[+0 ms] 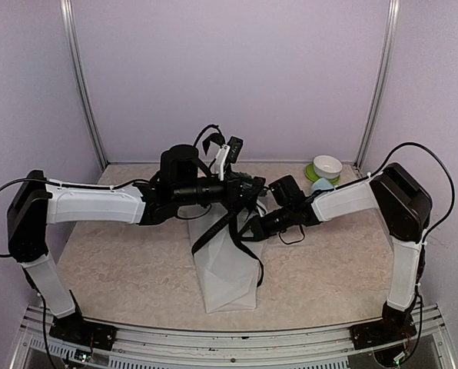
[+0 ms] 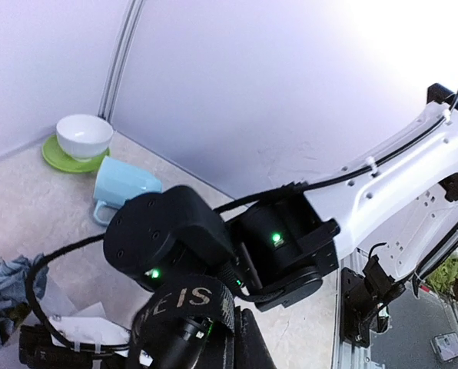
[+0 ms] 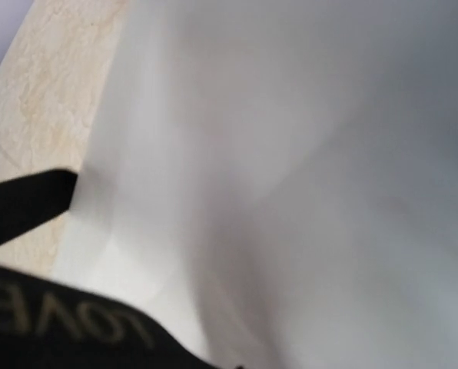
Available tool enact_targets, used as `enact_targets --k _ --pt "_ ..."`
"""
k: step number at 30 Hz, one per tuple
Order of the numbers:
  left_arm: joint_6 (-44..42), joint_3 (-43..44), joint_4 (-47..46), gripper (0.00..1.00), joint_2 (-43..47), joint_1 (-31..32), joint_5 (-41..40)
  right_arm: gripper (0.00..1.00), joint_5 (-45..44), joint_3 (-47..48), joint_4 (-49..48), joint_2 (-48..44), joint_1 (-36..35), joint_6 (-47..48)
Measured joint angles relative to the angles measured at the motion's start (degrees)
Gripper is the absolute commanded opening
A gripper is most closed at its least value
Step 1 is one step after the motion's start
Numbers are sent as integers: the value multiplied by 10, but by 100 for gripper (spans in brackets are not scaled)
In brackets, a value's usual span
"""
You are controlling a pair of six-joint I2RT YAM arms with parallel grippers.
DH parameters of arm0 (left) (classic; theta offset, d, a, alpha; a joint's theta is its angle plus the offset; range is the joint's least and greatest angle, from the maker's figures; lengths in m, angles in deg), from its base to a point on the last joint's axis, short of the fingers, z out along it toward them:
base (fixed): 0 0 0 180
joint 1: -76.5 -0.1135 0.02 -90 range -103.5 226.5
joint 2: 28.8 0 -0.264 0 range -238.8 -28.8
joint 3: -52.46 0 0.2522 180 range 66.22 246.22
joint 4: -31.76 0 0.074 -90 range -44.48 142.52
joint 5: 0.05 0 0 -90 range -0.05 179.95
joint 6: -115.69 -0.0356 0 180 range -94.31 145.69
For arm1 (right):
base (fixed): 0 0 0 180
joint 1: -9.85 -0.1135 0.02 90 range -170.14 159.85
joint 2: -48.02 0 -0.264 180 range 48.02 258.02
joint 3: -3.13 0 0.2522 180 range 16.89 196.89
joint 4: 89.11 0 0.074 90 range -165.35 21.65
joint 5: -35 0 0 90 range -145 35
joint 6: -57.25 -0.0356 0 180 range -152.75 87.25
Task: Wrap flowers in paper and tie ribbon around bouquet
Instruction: Cross the ribbon over the folded bouquet.
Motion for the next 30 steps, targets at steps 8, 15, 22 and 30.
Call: enact_targets --k 8,15,22,30 --pt "25 -22 -46 0 9 -30 -53 0 8 -6 -8 0 0 -7" --pt "118 -59 -80 0 -70 -68 -114 0 10 -6 -12 0 0 -14" --pt "133 27 -52 24 -160 -57 -111 0 6 -23 0 0 8 -27" --pt "58 87 46 69 -162 -26 -155 0 6 -25 5 0 11 -39"
